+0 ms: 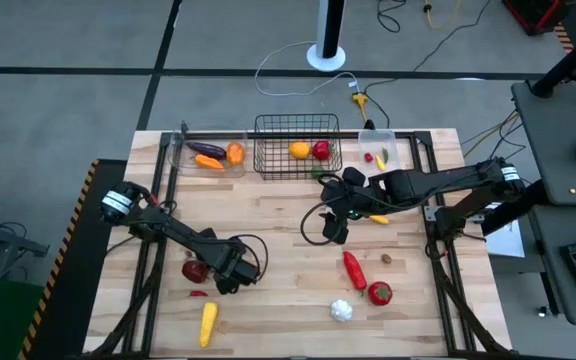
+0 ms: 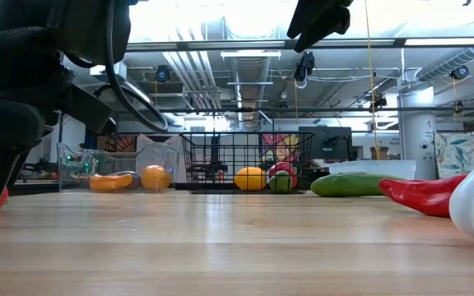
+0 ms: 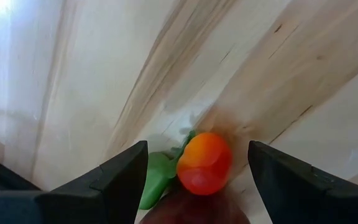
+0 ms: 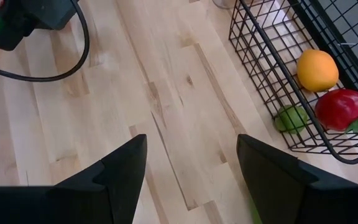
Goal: Sort produce into baskets
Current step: Put the strawberry into the wire basket
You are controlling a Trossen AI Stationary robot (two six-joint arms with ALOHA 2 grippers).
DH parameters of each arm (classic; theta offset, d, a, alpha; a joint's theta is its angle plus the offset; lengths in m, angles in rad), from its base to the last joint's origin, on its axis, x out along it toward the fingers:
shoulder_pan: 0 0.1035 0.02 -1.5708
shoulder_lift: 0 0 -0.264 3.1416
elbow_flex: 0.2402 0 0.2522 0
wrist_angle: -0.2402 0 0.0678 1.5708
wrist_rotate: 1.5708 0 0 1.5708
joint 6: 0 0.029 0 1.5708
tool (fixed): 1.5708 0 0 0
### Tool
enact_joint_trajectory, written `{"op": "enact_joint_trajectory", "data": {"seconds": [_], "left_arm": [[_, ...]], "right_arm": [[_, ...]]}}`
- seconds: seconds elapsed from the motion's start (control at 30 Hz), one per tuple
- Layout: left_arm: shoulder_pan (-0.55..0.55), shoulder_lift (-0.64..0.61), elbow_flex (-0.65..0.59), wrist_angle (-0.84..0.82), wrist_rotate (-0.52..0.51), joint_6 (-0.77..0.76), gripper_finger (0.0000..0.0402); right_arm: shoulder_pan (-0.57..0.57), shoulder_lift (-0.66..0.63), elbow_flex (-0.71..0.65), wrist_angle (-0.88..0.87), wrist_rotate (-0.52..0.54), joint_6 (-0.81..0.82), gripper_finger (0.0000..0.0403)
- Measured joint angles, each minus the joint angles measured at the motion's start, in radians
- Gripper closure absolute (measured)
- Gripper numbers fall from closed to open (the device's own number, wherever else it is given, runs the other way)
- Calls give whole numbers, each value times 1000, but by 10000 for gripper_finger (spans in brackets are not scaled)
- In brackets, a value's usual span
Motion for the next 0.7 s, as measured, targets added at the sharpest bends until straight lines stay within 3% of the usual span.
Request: {"op": "enact_joint_trajectory", "data": {"seconds": [0.7], "left_arm": [[-2, 0, -27, 19, 0, 22, 152]], "right_arm": [[0, 0, -4, 0, 1, 2, 161]]}}
